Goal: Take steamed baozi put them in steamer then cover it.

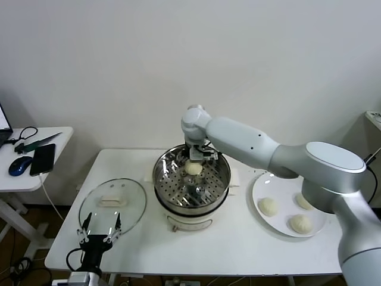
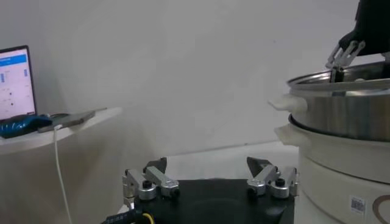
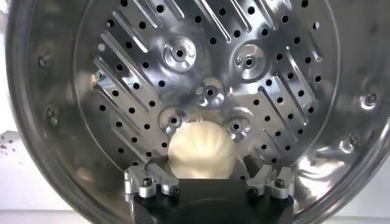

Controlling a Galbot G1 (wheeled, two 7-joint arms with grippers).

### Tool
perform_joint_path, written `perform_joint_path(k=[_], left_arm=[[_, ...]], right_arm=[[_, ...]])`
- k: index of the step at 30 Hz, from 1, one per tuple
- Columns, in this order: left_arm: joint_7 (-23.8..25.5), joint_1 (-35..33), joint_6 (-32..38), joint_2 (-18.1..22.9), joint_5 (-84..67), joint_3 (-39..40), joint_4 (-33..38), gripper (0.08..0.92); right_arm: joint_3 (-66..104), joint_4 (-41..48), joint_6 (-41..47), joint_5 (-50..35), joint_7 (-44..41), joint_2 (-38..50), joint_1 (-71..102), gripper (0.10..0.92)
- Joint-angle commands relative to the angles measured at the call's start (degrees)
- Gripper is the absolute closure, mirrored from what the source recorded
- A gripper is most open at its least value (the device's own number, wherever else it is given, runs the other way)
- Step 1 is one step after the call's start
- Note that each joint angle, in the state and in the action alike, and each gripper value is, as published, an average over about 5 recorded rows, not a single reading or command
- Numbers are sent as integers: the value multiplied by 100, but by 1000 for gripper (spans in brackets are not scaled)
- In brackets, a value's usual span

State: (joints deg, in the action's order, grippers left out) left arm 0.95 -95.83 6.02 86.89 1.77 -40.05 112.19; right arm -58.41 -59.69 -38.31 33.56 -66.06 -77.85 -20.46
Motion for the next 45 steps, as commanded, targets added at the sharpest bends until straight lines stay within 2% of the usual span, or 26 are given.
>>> perform_joint_path(k=[1, 6, 11, 15, 19, 23, 28, 37, 45], left_arm=[[-2, -24, -16, -5, -32, 3, 65, 177], [-10, -47, -24, -8, -24, 19, 119, 177], [-11, -88, -19, -20, -28, 30, 181, 177], [-7, -106, -14, -30, -34, 38, 210, 177], [-3, -141, -9, -37, -26, 57, 230, 177], [-6, -161, -7, -41, -24, 49, 230, 177], [-11, -171, -7, -44, -16, 42, 220, 177], [-81, -161, -25, -6, 34, 52, 189, 177], [-92, -232, -12, 17, 66, 31, 191, 177]], right_arm=[[25, -905, 213, -684, -260, 772, -472, 203], [-740, -1545, 1422, -2417, 177, 1922, -1456, 203], [-2076, -2093, 3623, -4727, 1380, 3010, -2463, 203], [-1989, -2152, 5093, -5617, 1090, 3717, -2323, 203], [-1871, -2039, 5562, -6112, 677, 4259, -1871, 203], [-1924, -2089, 5545, -6033, 424, 4621, -1352, 203], [-1617, -1917, 5449, -5305, 393, 4754, -446, 203], [-813, -1328, 5240, -4331, 416, 4440, 826, 203], [-136, -1047, 5159, -3977, 510, 4189, 1659, 203]])
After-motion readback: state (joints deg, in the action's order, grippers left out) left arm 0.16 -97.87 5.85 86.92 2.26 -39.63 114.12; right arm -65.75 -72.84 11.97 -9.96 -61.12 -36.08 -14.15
